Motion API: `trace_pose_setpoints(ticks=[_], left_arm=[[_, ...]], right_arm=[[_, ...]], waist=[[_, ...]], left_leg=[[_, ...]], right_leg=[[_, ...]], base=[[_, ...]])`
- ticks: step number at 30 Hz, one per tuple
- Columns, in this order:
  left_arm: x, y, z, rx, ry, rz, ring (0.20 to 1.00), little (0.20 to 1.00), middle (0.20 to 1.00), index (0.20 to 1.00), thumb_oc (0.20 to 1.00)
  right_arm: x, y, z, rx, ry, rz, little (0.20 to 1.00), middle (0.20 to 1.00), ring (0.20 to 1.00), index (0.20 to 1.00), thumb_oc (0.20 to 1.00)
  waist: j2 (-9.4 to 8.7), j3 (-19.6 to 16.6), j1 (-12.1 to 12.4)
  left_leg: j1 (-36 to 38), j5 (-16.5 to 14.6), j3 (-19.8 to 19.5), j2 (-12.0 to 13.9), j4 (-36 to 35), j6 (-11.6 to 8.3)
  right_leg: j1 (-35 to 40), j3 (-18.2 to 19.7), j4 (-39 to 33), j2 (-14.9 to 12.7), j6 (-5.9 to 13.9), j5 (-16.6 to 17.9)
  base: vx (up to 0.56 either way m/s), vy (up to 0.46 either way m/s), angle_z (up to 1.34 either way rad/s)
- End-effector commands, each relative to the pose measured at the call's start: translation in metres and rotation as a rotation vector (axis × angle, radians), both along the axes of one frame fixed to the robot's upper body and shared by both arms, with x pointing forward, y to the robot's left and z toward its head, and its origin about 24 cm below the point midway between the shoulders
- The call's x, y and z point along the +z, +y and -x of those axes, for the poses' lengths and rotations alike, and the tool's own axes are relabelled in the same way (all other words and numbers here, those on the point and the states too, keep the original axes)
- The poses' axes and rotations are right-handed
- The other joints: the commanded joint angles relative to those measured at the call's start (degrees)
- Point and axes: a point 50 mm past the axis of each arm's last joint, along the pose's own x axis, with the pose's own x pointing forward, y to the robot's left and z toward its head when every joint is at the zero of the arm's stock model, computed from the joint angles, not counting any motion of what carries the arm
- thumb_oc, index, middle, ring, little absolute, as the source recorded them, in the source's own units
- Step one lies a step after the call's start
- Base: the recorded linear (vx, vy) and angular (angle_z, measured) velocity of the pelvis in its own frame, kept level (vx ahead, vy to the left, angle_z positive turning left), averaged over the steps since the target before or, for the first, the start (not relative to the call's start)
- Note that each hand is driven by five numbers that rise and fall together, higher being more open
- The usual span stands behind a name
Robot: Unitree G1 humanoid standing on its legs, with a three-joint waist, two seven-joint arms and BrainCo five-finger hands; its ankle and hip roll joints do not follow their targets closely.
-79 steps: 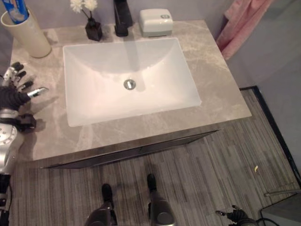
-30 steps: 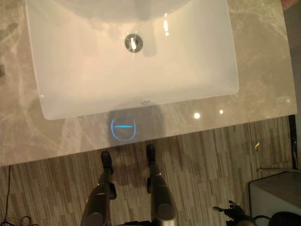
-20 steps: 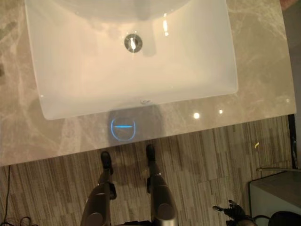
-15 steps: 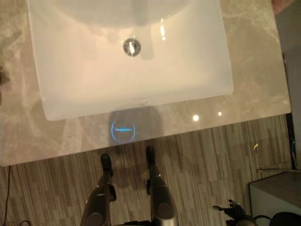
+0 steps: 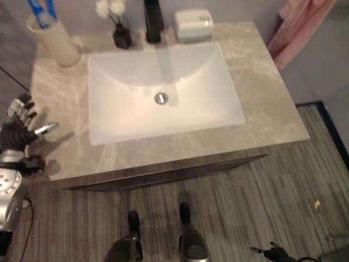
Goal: Put brush and paste in cup on sink, flatten towel.
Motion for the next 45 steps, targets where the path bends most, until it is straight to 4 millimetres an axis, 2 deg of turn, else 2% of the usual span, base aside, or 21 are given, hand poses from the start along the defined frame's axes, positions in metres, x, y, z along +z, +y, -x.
trace_pose_setpoints(ticks=[1, 5, 6, 11, 14, 15, 18, 20, 21, 23, 24, 27, 28, 29, 31, 32, 33, 36, 41, 42, 45], left_arm=[[0.022, 0.003, 0.0, 0.0, -0.101, -0.034, 1.0, 1.0, 1.0, 1.0, 1.0], [0.012, 0.012, 0.01, 0.059, -0.071, -0.034, 1.0, 1.0, 1.0, 1.0, 1.0], [0.01, 0.016, 0.016, 0.098, -0.07, -0.047, 1.0, 1.0, 1.0, 1.0, 1.0], [-0.005, 0.027, 0.031, 0.199, -0.053, -0.002, 1.0, 1.0, 1.0, 1.0, 1.0], [-0.022, 0.034, 0.043, 0.282, 0.001, 0.007, 1.0, 1.0, 1.0, 1.0, 1.0], [-0.045, 0.041, 0.053, 0.358, 0.057, 0.078, 1.0, 1.0, 1.0, 1.0, 1.0], [-0.08, 0.036, 0.065, 0.433, 0.124, 0.213, 1.0, 1.0, 1.0, 1.0, 1.0], [-0.087, 0.034, 0.067, 0.44, 0.145, 0.228, 1.0, 1.0, 1.0, 1.0, 1.0], [-0.105, 0.037, 0.075, 0.483, 0.229, 0.236, 1.0, 1.0, 1.0, 1.0, 1.0], [-0.128, 0.05, 0.093, 0.552, 0.409, 0.117, 1.0, 1.0, 1.0, 1.0, 1.0], [-0.152, 0.056, 0.118, 0.635, 0.532, 0.118, 1.0, 1.0, 1.0, 1.0, 1.0], [-0.2, 0.058, 0.169, 0.816, 0.731, 0.26, 1.0, 1.0, 1.0, 1.0, 1.0], [-0.2, 0.059, 0.169, 0.816, 0.73, 0.259, 1.0, 1.0, 1.0, 1.0, 1.0], [-0.232, 0.049, 0.205, 0.906, 0.904, 0.359, 1.0, 1.0, 1.0, 1.0, 1.0], [-0.263, 0.022, 0.238, 0.898, 1.114, 0.455, 1.0, 1.0, 1.0, 1.0, 1.0], [-0.263, 0.022, 0.237, 0.897, 1.112, 0.455, 1.0, 1.0, 1.0, 1.0, 1.0], [-0.285, -0.011, 0.267, 0.875, 1.308, 0.575, 1.0, 1.0, 1.0, 1.0, 1.0], [-0.3, -0.046, 0.287, 0.741, 1.537, 0.626, 1.0, 1.0, 1.0, 1.0, 1.0], [-0.31, -0.075, 0.27, 0.363, 1.749, 0.409, 1.0, 1.0, 1.0, 1.0, 1.0], [-0.31, -0.075, 0.269, 0.363, 1.749, 0.408, 1.0, 1.0, 1.0, 1.0, 1.0], [-0.311, -0.079, 0.22, 0.158, 1.664, 0.218, 1.0, 1.0, 1.0, 1.0, 1.0]], right_arm=[[-0.005, 0.001, 0.017, -0.013, 0.077, 0.003, 1.0, 1.0, 1.0, 1.0, 1.0], [-0.011, 0.012, 0.017, 0.01, 0.093, -0.026, 1.0, 1.0, 1.0, 1.0, 1.0], [-0.012, 0.014, 0.016, 0.02, 0.095, -0.025, 1.0, 1.0, 1.0, 1.0, 1.0], [-0.014, 0.016, 0.023, 0.007, 0.103, -0.03, 1.0, 1.0, 1.0, 1.0, 1.0], [-0.016, 0.016, 0.032, -0.014, 0.113, -0.028, 1.0, 1.0, 1.0, 1.0, 1.0], [-0.016, 0.015, 0.041, -0.034, 0.133, -0.02, 1.0, 1.0, 1.0, 1.0, 1.0], [-0.019, 0.018, 0.058, -0.051, 0.181, -0.018, 1.0, 1.0, 1.0, 1.0, 1.0], [-0.019, 0.018, 0.06, -0.05, 0.192, -0.015, 1.0, 1.0, 1.0, 1.0, 1.0], [-0.019, 0.018, 0.064, -0.038, 0.212, -0.014, 1.0, 1.0, 1.0, 1.0, 1.0], [-0.019, 0.017, 0.064, -0.027, 0.219, -0.006, 1.0, 1.0, 1.0, 1.0, 1.0], [-0.02, 0.02, 0.06, -0.007, 0.217, -0.005, 1.0, 1.0, 1.0, 1.0, 1.0], [-0.023, 0.025, 0.059, 0.01, 0.225, -0.007, 1.0, 1.0, 1.0, 1.0, 1.0], [-0.023, 0.026, 0.059, 0.011, 0.225, -0.007, 1.0, 1.0, 1.0, 1.0, 1.0], [-0.026, 0.031, 0.053, 0.048, 0.229, -0.007, 1.0, 1.0, 1.0, 1.0, 1.0], [-0.028, 0.035, 0.051, 0.083, 0.246, -0.003, 1.0, 1.0, 1.0, 1.0, 1.0], [-0.028, 0.035, 0.051, 0.083, 0.245, -0.003, 1.0, 1.0, 1.0, 1.0, 1.0], [-0.028, 0.036, 0.046, 0.084, 0.232, -0.006, 1.0, 1.0, 1.0, 1.0, 1.0], [-0.028, 0.036, 0.039, 0.069, 0.213, -0.006, 1.0, 1.0, 1.0, 1.0, 1.0], [-0.034, 0.054, 0.025, 0.124, 0.21, -0.061, 1.0, 1.0, 1.0, 1.0, 1.0], [-0.034, 0.054, 0.025, 0.124, 0.21, -0.061, 1.0, 1.0, 1.0, 1.0, 1.0], [-0.037, 0.064, 0.016, 0.129, 0.189, -0.091, 1.0, 1.0, 1.0, 1.0, 1.0]], waist=[[-1.85, -3.03, -0.24], [-1.06, -4.85, -0.01], [-0.92, -5.54, 0.32], [-1.1, -6.59, 1.08], [-1.38, -6.76, 1.4], [-1.81, -6.93, 1.55], [-1.94, -7.56, 1.34], [-2.07, -7.58, 1.28], [-2.3, -7.37, 1.43], [-3.26, -6.83, 1.28], [-3.97, -6.74, 1.65], [-4.61, -7.48, 2.03], [-4.65, -7.55, 2.1], [-4.95, -8.23, 2.19], [-4.95, -8.79, 2.27], [-4.96, -8.89, 2.35], [-4.48, -10.71, 1.09], [-3.48, -12.49, 0.02], [-3.22, -13.78, -1.72], [-3.2, -13.73, -1.63], [-3.32, -13.72, -2.44]], left_leg=[[1.35, -1.76, -3.23, 0.51, 0.83, 0.62], [2.69, 0.38, -4.19, 1.01, 0.83, -0.02], [3.01, 2.28, -4.75, 1.21, 0.83, -0.5], [3.43, 5.6, -6.06, 1.72, 0.83, -1.36], [2.56, 8.94, -6.15, 2.74, 1.18, -2.1], [1.53, 10.38, -5.59, 3.6, 1.53, -2.1], [0.85, 12.48, -5.45, 4.09, 2.32, -2.15], [0.4, 12.67, -5.7, 3.98, 3.12, -2.03], [-0.08, 12.8, -5.77, 3.58, 4.34, -1.84], [-2.01, 10.5, -4.99, 1.11, 8.46, -0.73], [-1.69, 7.8, -5.79, -1.67, 9.45, 0.42], [-1.44, 4.61, -6.91, -5.11, 9.55, 2.29], [-1.48, 4.51, -6.81, -5.12, 9.6, 2.34], [-0.8, 2.2, -9.62, -7.55, 9.38, 3.56], [-0.12, 0.0, -11.28, -8.7, 8.76, 4.66], [-0.32, 0.24, -11.23, -8.7, 8.65, 4.66], [2.16, -1.37, -10.04, -8.65, 5.63, 5.65], [4.33, -2.92, -8.97, -8.96, 2.64, 6.59], [5.35, -4.17, -6.47, -9.44, 1.2, 7.4], [5.43, -4.21, -6.41, -9.43, 1.2, 7.41], [5.62, -4.8, -4.95, -9.93, 1.03, 8.02]], right_leg=[[1.74, -0.98, 2.91, 0.15, -1.55, -2.28], [4.47, -2.03, 3.75, 1.04, -2.33, -3.58], [5.79, -2.72, 3.33, 1.42, -2.62, -3.63], [8.85, -4.3, 1.7, 2.08, -3.36, -3.79], [10.04, -5.83, 1.01, 2.67, -3.8, -4.18], [10.61, -6.71, 0.75, 2.89, -4.13, -4.5], [11.61, -7.35, 0.36, 3.34, -4.76, -4.73], [11.75, -7.54, 0.32, 3.29, -4.81, -4.67], [11.9, -7.75, 0.29, 3.18, -4.89, -4.55], [11.65, -8.15, 0.3, 2.16, -4.65, -4.01], [11.6, -7.11, 0.29, 1.79, -4.37, -3.69], [10.15, -5.17, 0.29, 1.63, -3.96, -2.69], [10.1, -5.08, 0.29, 1.6, -3.92, -2.72], [8.88, -2.7, 0.29, 1.91, -3.88, -2.06], [8.48, -0.27, 0.47, 2.1, -3.91, -1.86], [8.24, -0.22, 0.42, 2.09, -3.9, -1.66], [7.81, 0.91, 0.29, 2.49, -3.77, -1.62], [7.23, 2.8, 0.29, 2.38, -3.25, -1.16], [5.57, 5.75, 1.04, 2.36, -2.27, 0.33], [5.62, 5.81, 1.05, 2.38, -2.27, 0.31], [4.11, 7.8, 2.56, 2.32, -1.03, 1.28]], base=[[-0.01, -0.081, 0.11], [-0.03, -0.103, 0.15], [-0.06, -0.139, 0.25], [-0.04, -0.11, 0.19], [-0.09, -0.112, 0.32], [-0.09, -0.126, 0.29], [-0.05, -0.096, 0.28], [-0.02, -0.056, 0.3], [-0.06, -0.077, 0.24], [-0.07, -0.074, 0.12], [-0.03, -0.06, 0.1], [-0.03, -0.029, -0.16], [-0.03, 0.002, -0.45], [-0.02, 0.021, -0.57], [0.0, 0.037, -0.7], [0.03, 0.083, -0.53], [0.02, 0.109, -0.45], [0.01, 0.143, -0.38], [-0.02, 0.107, -0.43], [-0.03, 0.107, -0.39], [-0.04, 0.101, -0.36]])
